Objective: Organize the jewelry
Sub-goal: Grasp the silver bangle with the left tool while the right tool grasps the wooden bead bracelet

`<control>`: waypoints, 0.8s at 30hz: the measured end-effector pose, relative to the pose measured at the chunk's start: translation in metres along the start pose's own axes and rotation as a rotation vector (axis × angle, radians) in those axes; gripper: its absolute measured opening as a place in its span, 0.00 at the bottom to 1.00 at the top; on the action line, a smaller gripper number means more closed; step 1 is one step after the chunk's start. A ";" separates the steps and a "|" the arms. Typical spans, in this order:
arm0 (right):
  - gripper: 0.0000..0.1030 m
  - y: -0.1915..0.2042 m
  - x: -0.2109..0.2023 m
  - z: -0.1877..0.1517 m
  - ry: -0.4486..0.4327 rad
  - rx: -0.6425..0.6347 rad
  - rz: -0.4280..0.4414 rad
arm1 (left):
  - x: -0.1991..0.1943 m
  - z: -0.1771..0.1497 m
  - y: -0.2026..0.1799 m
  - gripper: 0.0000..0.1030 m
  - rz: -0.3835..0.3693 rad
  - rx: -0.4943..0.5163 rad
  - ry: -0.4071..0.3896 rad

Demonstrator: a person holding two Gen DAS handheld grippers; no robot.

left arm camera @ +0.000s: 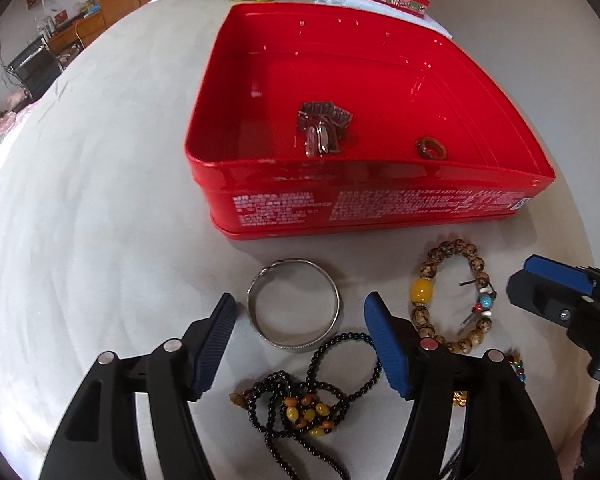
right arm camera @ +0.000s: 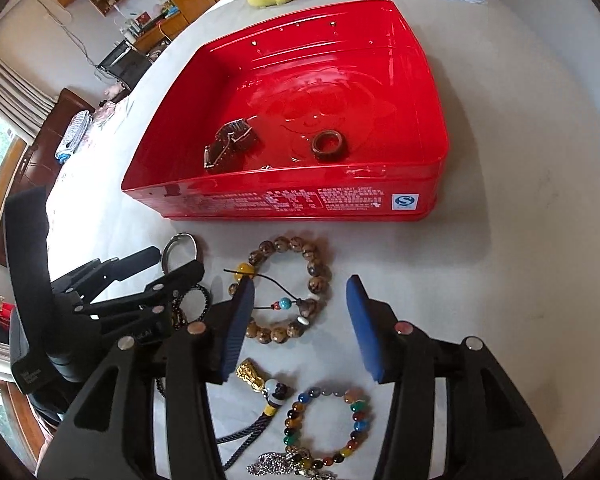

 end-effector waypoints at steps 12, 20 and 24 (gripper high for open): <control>0.49 0.005 0.007 -0.001 0.016 -0.009 -0.006 | 0.004 0.012 0.002 0.48 0.025 0.007 -0.022; 0.55 0.018 0.022 -0.005 0.049 -0.048 -0.030 | -0.022 0.003 0.005 0.47 0.007 -0.011 -0.052; 0.45 0.008 0.034 -0.003 0.077 -0.019 -0.040 | -0.039 -0.002 0.007 0.47 0.026 -0.014 -0.083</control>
Point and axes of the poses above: each gripper's, at about its wrist camera, not at the fingertips, and x roughly the way its jaws point, y to its left, z to its top, the point moved 1 cm from there along x, roughly the way its jaws point, and after that the axes turned 7 degrees about y, right-handed, at the moved point
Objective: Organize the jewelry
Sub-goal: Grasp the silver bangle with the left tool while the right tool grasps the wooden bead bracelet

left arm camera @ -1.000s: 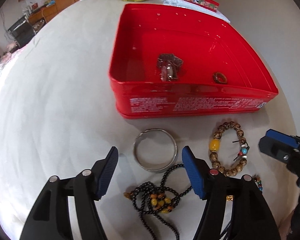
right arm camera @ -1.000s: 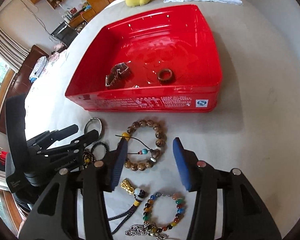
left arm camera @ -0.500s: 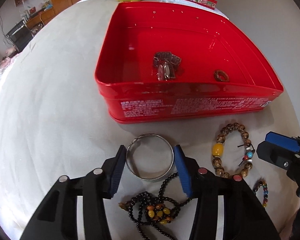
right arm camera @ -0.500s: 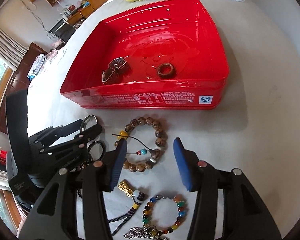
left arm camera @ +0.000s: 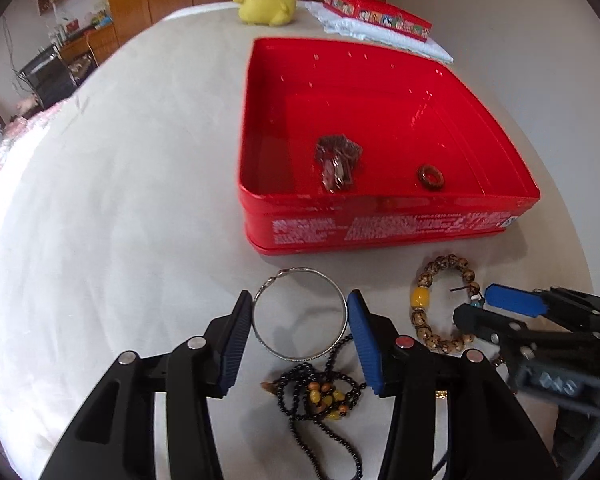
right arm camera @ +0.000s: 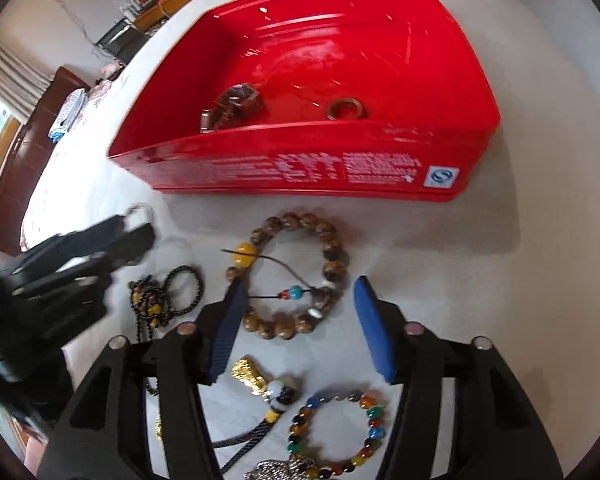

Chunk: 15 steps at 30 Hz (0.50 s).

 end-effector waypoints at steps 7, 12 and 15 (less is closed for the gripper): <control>0.13 0.000 0.007 -0.001 -0.038 -0.026 -0.062 | -0.005 -0.002 0.002 0.47 -0.005 0.002 0.008; 0.10 -0.008 -0.004 -0.002 -0.031 -0.010 0.059 | 0.004 -0.001 0.003 0.48 -0.007 -0.005 0.013; 0.10 -0.008 -0.025 -0.005 -0.078 -0.022 0.092 | 0.004 0.001 0.004 0.48 -0.010 -0.011 0.006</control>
Point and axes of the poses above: each gripper's, at about its wrist camera, not at the fingertips, and x roughly the way its jaws point, y to its left, z to its top, the point moved 1 cm from there along x, roughly the way its jaws point, and after that the axes turned 7 degrees about y, right-handed, at the moved point
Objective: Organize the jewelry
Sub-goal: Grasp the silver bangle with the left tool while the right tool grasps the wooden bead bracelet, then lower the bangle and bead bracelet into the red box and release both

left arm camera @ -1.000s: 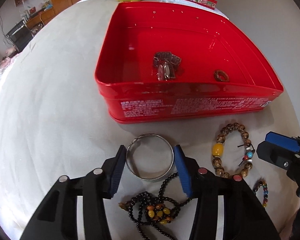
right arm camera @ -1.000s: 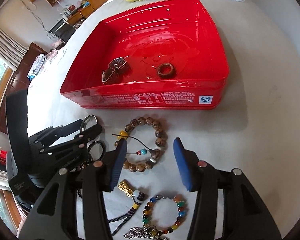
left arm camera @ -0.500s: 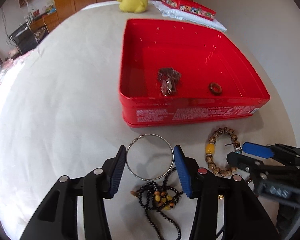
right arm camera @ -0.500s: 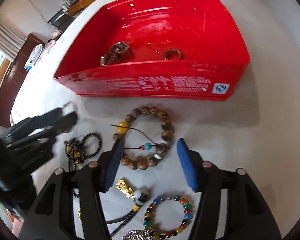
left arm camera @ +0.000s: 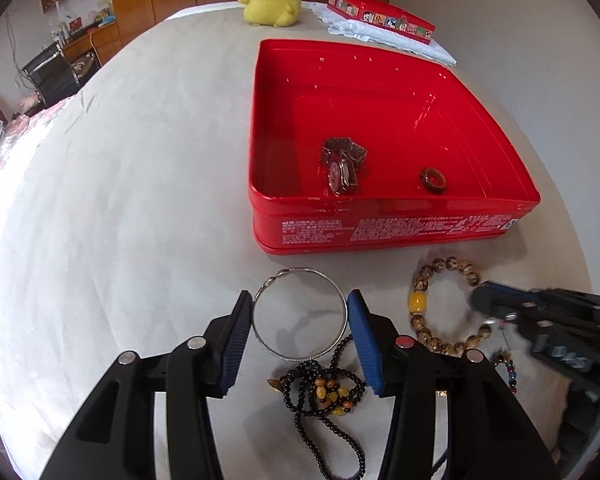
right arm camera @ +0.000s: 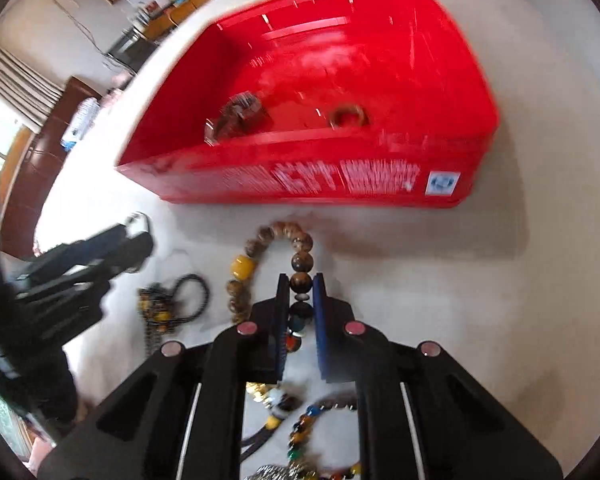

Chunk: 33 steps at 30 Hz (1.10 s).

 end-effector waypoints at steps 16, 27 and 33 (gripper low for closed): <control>0.10 0.010 -0.083 0.003 -0.171 -0.043 0.080 | -0.051 0.002 0.001 0.48 -0.052 0.015 -0.099; 0.10 0.002 -0.090 0.067 -0.268 -0.007 0.090 | -0.040 0.068 -0.022 0.48 -0.077 0.029 -0.130; 0.10 -0.008 -0.052 0.103 -0.237 0.016 0.035 | 0.000 0.103 -0.029 0.48 -0.050 0.028 -0.093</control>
Point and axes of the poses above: each gripper's, at about its wrist camera, not at the fingertips, and x roughly the way its jaws point, y to its left, z to its top, the point moved 1 cm from there along x, roughly the way its jaws point, and after that the axes turned 7 degrees about y, right-handed, at the moved point
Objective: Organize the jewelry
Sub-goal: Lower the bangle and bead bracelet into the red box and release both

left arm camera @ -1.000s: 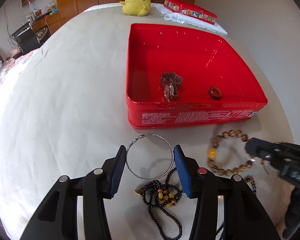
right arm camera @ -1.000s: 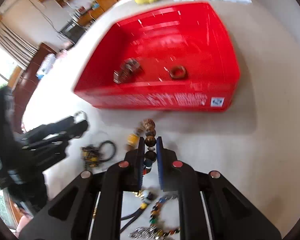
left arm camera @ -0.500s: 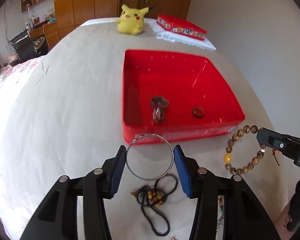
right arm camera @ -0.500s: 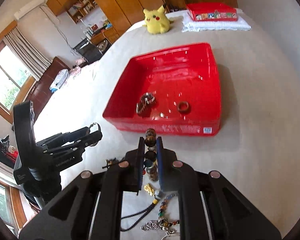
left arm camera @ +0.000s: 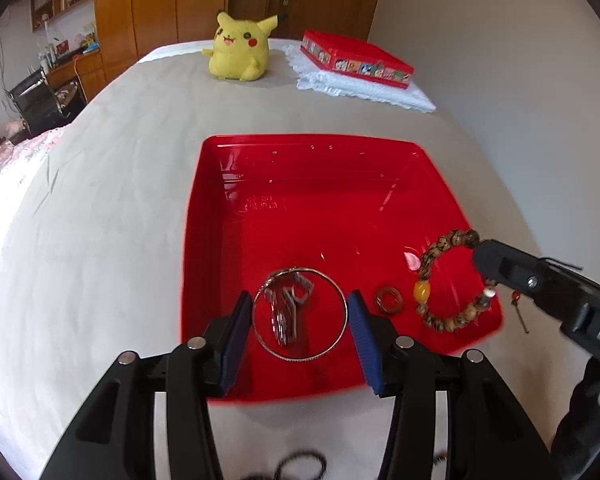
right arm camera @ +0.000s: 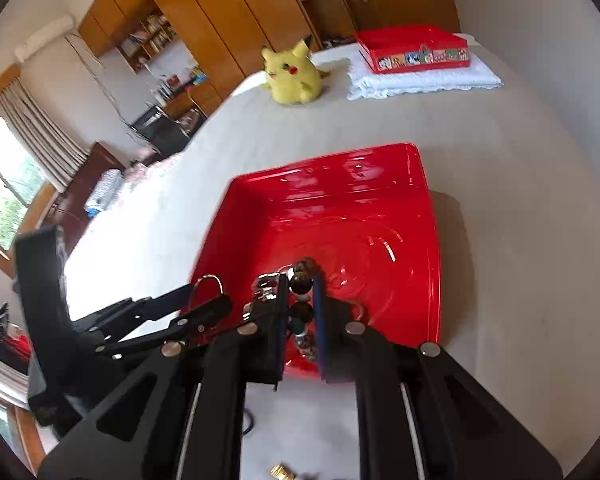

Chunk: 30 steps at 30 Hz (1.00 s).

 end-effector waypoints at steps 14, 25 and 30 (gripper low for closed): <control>0.10 -0.009 0.048 0.019 0.062 -0.008 -0.031 | 0.054 0.028 0.008 0.48 0.022 -0.045 0.056; 0.14 -0.013 0.018 0.017 -0.020 -0.022 -0.090 | 0.018 0.022 0.020 0.50 -0.036 -0.079 0.006; 0.14 -0.011 -0.005 0.010 -0.048 -0.024 -0.084 | -0.019 0.008 0.021 0.50 0.009 -0.066 -0.047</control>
Point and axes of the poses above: each gripper's, at about its wrist camera, not at the fingertips, and x roughly the way its jaws point, y to its left, z to its top, the point moved 1 cm from there along x, roughly the way its jaws point, and after that the axes turned 7 degrees about y, right-handed, at the moved point
